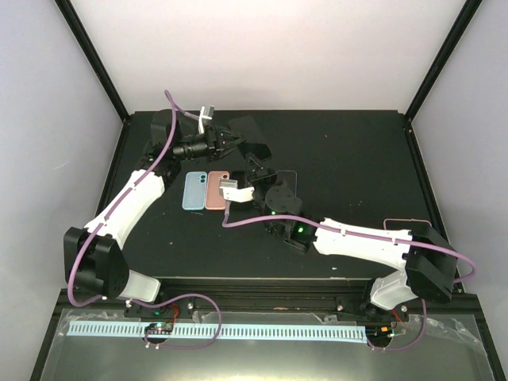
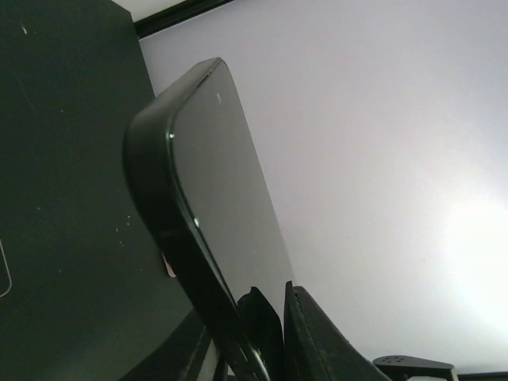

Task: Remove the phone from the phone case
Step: Place the phone at the center of the board.

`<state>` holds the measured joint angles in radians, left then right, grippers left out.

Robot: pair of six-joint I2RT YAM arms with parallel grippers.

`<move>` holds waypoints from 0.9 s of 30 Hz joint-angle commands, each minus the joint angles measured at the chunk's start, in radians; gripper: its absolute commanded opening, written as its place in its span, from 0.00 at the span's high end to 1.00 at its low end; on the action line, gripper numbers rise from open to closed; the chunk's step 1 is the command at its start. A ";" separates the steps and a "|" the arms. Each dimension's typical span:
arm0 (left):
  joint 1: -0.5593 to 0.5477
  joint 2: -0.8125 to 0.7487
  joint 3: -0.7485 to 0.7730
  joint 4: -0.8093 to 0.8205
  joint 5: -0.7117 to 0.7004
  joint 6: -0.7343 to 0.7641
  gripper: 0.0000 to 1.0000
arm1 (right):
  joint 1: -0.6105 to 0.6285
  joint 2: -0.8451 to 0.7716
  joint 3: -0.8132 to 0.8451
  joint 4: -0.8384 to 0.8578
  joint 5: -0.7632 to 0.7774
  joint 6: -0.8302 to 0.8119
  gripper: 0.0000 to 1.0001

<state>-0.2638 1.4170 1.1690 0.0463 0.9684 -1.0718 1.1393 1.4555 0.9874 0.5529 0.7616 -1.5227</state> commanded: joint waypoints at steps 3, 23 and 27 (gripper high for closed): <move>-0.002 0.014 0.000 0.036 -0.011 -0.013 0.86 | 0.012 -0.013 -0.008 0.133 0.014 -0.035 0.85; 0.070 0.071 0.220 -0.161 -0.013 0.349 0.98 | -0.066 -0.123 0.237 -0.694 -0.170 0.620 0.09; 0.072 0.072 0.230 -0.159 -0.018 0.399 0.99 | -0.131 -0.146 0.335 -0.890 -0.338 0.798 0.06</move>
<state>-0.1963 1.4944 1.3384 -0.1200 0.9565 -0.7635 1.0637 1.3575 1.2297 -0.0547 0.6102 -0.9939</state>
